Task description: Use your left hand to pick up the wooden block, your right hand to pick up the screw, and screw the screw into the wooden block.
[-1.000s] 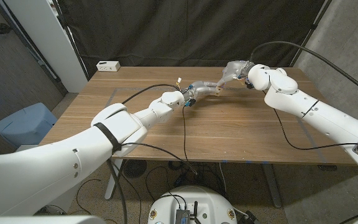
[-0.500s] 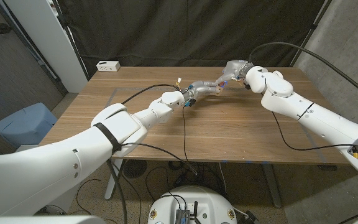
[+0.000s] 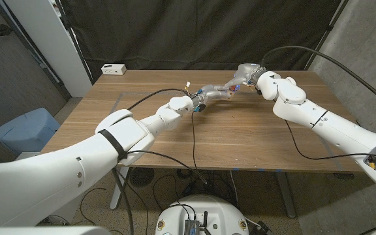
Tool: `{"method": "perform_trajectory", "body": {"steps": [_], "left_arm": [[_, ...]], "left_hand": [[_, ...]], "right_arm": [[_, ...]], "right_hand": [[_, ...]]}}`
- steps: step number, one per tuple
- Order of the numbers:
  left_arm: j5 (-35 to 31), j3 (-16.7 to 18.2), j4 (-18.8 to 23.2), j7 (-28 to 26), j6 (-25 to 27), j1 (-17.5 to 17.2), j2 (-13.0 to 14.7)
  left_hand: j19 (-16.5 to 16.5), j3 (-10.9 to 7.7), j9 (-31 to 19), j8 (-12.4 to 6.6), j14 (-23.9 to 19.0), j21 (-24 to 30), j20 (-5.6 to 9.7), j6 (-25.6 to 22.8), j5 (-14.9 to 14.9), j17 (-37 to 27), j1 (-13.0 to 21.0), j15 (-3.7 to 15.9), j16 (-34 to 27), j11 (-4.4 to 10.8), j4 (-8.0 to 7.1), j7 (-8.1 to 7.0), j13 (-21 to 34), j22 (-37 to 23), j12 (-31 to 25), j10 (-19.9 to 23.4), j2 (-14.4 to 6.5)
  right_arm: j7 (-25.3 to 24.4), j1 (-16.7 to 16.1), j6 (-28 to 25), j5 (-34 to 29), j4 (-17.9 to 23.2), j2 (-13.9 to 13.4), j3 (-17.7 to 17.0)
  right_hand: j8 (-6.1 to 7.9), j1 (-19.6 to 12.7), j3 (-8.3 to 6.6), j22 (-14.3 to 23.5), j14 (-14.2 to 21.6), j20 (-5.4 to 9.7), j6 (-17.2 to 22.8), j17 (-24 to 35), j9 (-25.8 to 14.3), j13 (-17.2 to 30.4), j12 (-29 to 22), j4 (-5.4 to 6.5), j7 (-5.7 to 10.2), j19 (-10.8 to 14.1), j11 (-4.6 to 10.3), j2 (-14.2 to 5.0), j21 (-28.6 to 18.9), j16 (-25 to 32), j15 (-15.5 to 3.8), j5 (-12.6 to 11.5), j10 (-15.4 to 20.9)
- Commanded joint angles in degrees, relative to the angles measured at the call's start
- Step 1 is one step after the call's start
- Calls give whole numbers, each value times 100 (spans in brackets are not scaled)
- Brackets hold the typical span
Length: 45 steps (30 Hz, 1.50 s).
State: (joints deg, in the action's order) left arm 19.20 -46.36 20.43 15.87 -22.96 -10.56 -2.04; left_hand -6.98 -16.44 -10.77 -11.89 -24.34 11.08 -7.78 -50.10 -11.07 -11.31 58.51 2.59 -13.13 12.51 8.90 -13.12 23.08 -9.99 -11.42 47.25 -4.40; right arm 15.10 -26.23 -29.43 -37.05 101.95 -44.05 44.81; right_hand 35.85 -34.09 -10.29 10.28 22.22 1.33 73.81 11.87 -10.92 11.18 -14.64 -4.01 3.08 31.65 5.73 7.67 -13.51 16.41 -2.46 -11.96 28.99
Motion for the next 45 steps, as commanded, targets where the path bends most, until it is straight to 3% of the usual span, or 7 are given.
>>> {"method": "perform_trajectory", "body": {"steps": [1,12,21,26,30,35,45], "left_arm": [[-12,31,4,43,-102,-34,10],[-14,64,7,89,-209,-65,29],[-16,82,7,103,-210,-60,38],[-12,89,6,108,-204,-60,39],[-21,83,5,99,-184,-54,39],[-18,80,4,65,-131,-46,32],[8,98,2,46,-104,-53,41]], "left_hand": [[-28,-42,-31,-40,-35,39,-27,-256,-61,-22,25,427,11,-1,-6,214,22,-20,-39,20,-48],[-32,-41,-32,-45,-36,39,-18,-267,-64,-18,24,423,15,-1,-6,201,19,-20,-38,15,-40],[-34,-43,-32,-44,-35,38,-24,-265,-66,-20,15,420,15,-2,-15,203,16,-20,-37,11,-47],[-34,-44,-32,-40,-33,37,-28,-253,-67,-20,18,422,17,-2,-14,217,15,-21,-36,6,-48],[-35,-44,-32,-39,-35,37,-27,-252,-68,-20,15,427,16,-2,-16,214,14,-21,-37,5,-48],[-35,-44,-32,-41,-36,36,-25,-255,-69,-19,15,424,17,-2,-15,217,14,-21,-37,3,-47],[-36,-43,-32,-40,-38,35,-24,-254,-69,-19,5,421,18,-3,-20,211,13,-21,-39,3,-44]], "right_arm": [[-13,-60,-199,-15,105,4,-40],[83,-40,-362,-20,204,-58,-49],[368,36,-449,-2,315,-175,-48],[535,41,-512,32,463,-273,-85],[632,24,-498,158,559,-343,-167],[746,29,-405,250,636,-436,-202],[1262,168,-271,503,718,-588,-227]], "right_hand": [[-32,153,70,13,73,-35,55,8,3,12,29,46,-43,36,-31,19,26,-19,-327,-39,46],[-138,335,154,14,37,-98,-195,9,-31,13,107,102,-51,-29,-114,38,73,-69,-244,-69,-21],[-250,495,229,14,-73,-147,-718,10,-193,22,245,139,-36,-170,-149,23,149,-164,-168,-109,-214],[-374,553,269,13,-221,-192,-1315,9,-334,36,340,128,6,-287,-182,14,193,-267,-127,-134,-416],[-543,599,304,12,-404,-249,-2069,16,-471,55,396,107,12,-433,-168,-6,226,-370,-118,-157,-666],[-654,587,301,11,-636,-313,-2610,23,-569,71,431,73,71,-612,-178,-59,255,-456,-90,-176,-969],[-1035,578,309,11,-1262,-539,-3760,26,-566,91,471,-3,207,-1136,-158,-119,306,-573,12,-188,-1700]]}}
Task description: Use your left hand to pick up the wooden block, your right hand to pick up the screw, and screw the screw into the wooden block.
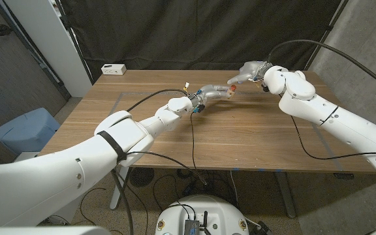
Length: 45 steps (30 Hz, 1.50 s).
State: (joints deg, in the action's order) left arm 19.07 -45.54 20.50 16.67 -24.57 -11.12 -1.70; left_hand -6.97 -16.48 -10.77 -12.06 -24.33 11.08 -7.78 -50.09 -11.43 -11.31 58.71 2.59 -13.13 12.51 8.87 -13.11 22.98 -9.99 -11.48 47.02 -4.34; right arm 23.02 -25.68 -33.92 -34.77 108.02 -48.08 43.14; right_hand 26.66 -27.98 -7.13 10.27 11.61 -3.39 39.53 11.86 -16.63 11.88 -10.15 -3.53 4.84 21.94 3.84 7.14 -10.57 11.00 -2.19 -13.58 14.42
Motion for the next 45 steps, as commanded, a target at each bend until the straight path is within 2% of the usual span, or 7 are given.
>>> {"method": "perform_trajectory", "body": {"steps": [1,11,23,27,31,35,45], "left_arm": [[25,19,-6,-38,69,5,7],[36,9,-11,-122,228,49,0],[67,-41,96,-243,533,100,5],[72,-50,236,-243,581,61,61],[77,-55,287,-248,616,53,80],[73,-67,314,-246,630,52,93],[74,-72,267,-233,608,69,99]], "left_hand": [[-34,-38,-32,-21,-38,34,-24,-251,-33,-19,-16,417,18,-3,-17,210,23,-21,-33,25,-48],[-32,-41,-32,-17,-38,32,-33,-241,-34,-17,-23,420,21,-2,-20,196,20,-21,-33,22,-48],[-33,-40,-32,-21,-41,32,-32,-249,-33,-18,-23,426,20,-2,-18,198,16,-21,-33,18,-45],[-36,-42,-32,-18,-39,33,-31,-241,-33,-18,-18,427,21,-1,-15,207,16,-22,-33,18,-46],[-35,-40,-32,-22,-44,32,-28,-250,-33,-18,-24,427,20,-1,-18,211,16,-22,-35,19,-46],[-37,-38,-32,-23,-45,32,-34,-253,-32,-19,-30,431,19,-2,-22,194,15,-22,-36,20,-46],[-39,-37,-32,-24,-44,32,-35,-256,-31,-20,-34,431,19,-2,-23,194,14,-22,-38,23,-46]], "right_arm": [[514,128,214,312,107,-199,-64],[545,65,301,588,180,-303,-201],[358,-23,446,576,220,-391,-240],[260,-62,483,552,208,-388,-256],[220,-56,527,501,160,-365,-234],[144,-40,584,383,86,-317,-174],[32,-29,715,201,-70,-207,-108]], "right_hand": [[-150,-31,-7,13,-243,-78,-423,27,10,22,21,-54,60,-200,40,-73,12,-33,-10,-28,-300],[-468,-82,-24,9,-658,-163,-1240,12,48,22,7,-128,276,-504,21,-122,-8,-31,46,-41,-859],[-654,-298,-108,6,-766,-150,-1690,-15,75,19,-30,-254,380,-554,50,-179,-36,-10,28,-84,-995],[-681,-395,-147,5,-760,-126,-1754,-20,85,17,-39,-303,425,-540,59,-205,-48,5,19,-103,-1013],[-714,-671,-250,2,-753,-114,-1823,-32,113,14,-62,-440,634,-508,75,-251,-71,28,0,-158,-1032],[-707,-920,-337,0,-713,-92,-1789,-40,137,11,-82,-543,757,-469,101,-279,-88,55,-51,-212,-1028],[-625,-1444,-501,-2,-546,18,-1543,-54,184,6,-134,-658,773,-315,197,-294,-132,113,-164,-356,-906]]}}
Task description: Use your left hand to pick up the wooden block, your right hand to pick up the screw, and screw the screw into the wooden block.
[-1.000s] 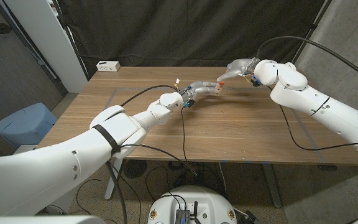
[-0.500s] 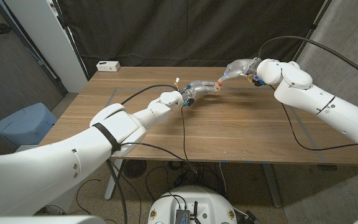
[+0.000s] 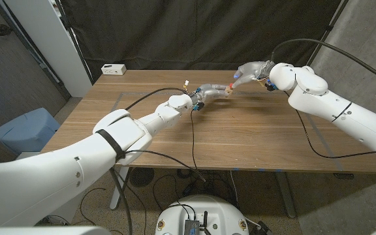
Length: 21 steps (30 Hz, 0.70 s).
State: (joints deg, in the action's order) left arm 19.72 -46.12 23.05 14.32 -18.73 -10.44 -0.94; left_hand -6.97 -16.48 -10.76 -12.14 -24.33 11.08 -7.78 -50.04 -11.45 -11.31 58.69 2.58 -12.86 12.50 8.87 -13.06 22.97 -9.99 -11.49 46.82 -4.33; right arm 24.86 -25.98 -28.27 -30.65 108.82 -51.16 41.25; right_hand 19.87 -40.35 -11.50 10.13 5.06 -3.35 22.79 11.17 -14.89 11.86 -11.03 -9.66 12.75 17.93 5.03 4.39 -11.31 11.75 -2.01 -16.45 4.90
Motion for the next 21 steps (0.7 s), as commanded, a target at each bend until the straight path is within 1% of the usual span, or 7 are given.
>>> {"method": "perform_trajectory", "body": {"steps": [1,5,9,15,17,21], "left_arm": [[10,-12,10,4,21,1,23],[9,-14,9,5,17,2,23],[5,-18,9,12,18,4,23],[2,-23,1,20,16,7,16],[2,-23,-15,15,6,10,9],[5,-20,-68,16,-23,18,-14]], "left_hand": [[-41,-37,-32,-19,-45,33,-31,-266,-29,-20,-29,434,-8,-1,-21,191,15,-22,-38,44,-47],[-42,-37,-32,-17,-47,33,-38,-262,-29,-20,-33,437,-9,-1,-23,194,15,-22,-39,45,-48],[-42,-37,-32,-17,-46,33,-38,-261,-30,-21,-35,434,-9,-1,-24,193,14,-22,-39,46,-50],[-48,-36,-33,-20,-42,35,-29,-268,-29,-19,-33,435,-6,-2,-19,199,13,-22,-40,47,-42],[-48,-36,-33,-21,-43,35,-31,-271,-28,-19,-34,431,-6,-2,-20,204,13,-22,-40,48,-43],[-52,-35,-33,-22,-43,36,-24,-274,-28,-20,-36,430,-7,-2,-21,198,13,-22,-40,47,-45]], "right_arm": [[-154,3,162,-229,-163,108,88],[-190,-12,219,-281,-196,122,88],[-276,-69,234,-341,-199,134,73],[-378,-126,261,-416,-246,188,78],[-399,-143,277,-409,-259,203,68],[-458,-172,324,-418,-283,224,56]], "right_hand": [[56,-227,-69,12,114,19,139,14,12,7,-49,-47,-18,98,86,-15,-62,40,-182,-74,56],[82,-340,-98,12,176,60,209,12,19,6,-62,-51,-19,136,104,-3,-71,57,-216,-107,100],[139,-487,-141,13,236,91,347,13,25,5,-80,-51,-25,195,136,3,-84,71,-257,-153,169],[201,-582,-170,14,314,127,491,20,28,4,-98,-34,-26,250,149,6,-96,93,-289,-185,242],[244,-638,-187,14,352,162,582,23,23,4,-102,-28,-27,286,157,7,-104,102,-324,-202,274],[322,-694,-203,15,386,181,738,31,6,3,-113,-10,-30,323,185,12,-109,109,-341,-222,334]]}}
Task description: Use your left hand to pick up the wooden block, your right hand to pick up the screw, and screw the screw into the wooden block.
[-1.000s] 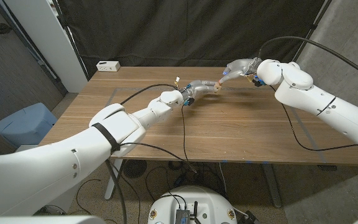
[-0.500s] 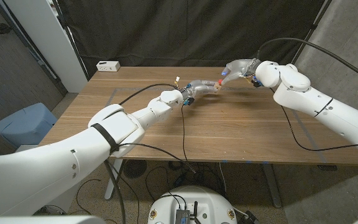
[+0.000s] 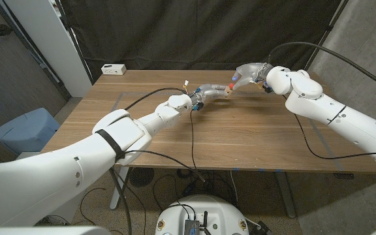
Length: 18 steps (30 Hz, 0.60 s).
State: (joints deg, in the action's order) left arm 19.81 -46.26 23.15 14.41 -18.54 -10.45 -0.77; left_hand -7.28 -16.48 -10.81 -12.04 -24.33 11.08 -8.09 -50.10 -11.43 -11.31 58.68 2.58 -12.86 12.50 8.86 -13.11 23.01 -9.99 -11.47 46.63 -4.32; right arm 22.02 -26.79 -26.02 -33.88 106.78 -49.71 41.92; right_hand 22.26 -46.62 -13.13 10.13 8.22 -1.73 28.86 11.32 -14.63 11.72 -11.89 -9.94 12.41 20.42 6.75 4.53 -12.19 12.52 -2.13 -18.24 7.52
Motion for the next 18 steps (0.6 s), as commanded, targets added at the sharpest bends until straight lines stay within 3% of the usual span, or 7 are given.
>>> {"method": "perform_trajectory", "body": {"steps": [1,11,18], "left_arm": [[-4,-6,-99,7,-54,22,-39],[-7,-4,-239,15,-130,58,-97],[-14,-14,-204,11,-102,49,-93]], "left_hand": [[-23,-36,-28,-28,-38,36,6,-260,-31,-21,-35,429,-6,-2,-22,198,8,-22,-43,65,-49],[-24,-34,-28,-30,-44,36,4,-265,-30,-20,-42,432,-7,-1,-23,204,7,-22,-44,68,-45],[-24,-37,-28,-30,-45,35,5,-263,-30,-19,-35,429,-7,-1,-19,210,6,-23,-44,68,-46]], "right_arm": [[-185,-96,108,-95,-85,86,-13],[-292,-145,168,-109,-126,129,-39],[-385,-158,182,-129,-202,181,-35]], "right_hand": [[100,-76,-43,15,76,24,161,18,-24,17,-31,22,3,79,13,-3,-20,33,-332,-46,89],[353,-190,-76,18,177,39,637,42,-87,16,-59,66,-2,138,57,-3,-17,55,-371,-93,263],[441,-219,-91,19,227,72,789,57,-112,16,-68,87,2,193,73,-28,-30,71,-403,-109,331]]}}
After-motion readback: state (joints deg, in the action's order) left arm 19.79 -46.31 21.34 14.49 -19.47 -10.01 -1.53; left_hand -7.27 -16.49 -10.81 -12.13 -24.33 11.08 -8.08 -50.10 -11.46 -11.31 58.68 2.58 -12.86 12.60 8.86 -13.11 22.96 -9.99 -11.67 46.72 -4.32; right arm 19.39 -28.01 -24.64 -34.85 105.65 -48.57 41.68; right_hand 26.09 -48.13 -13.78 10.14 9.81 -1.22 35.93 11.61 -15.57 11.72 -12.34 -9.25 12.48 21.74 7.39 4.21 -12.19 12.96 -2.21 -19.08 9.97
